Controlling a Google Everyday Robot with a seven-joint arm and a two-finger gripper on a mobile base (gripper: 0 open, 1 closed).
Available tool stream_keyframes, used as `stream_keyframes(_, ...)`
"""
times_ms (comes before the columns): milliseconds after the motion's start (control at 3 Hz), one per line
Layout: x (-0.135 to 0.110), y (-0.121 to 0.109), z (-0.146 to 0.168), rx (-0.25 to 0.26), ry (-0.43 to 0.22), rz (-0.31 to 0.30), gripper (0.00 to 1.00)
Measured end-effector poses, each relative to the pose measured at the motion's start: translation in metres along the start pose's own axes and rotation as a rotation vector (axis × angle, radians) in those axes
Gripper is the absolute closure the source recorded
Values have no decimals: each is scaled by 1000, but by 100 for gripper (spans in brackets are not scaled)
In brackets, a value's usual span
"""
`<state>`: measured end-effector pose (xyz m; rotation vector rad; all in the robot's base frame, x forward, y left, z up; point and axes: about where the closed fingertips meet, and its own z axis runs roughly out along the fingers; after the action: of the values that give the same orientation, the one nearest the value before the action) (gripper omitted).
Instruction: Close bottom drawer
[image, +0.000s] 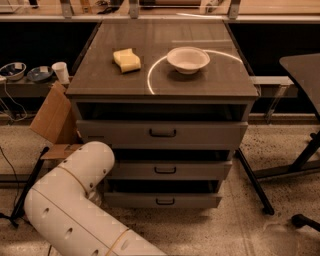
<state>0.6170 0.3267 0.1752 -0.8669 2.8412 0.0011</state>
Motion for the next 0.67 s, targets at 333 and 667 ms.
stream_keyframes(333,15,-5,0,8,8,-22,100)
stream_keyframes(667,30,-12,4,21,30,-52,100)
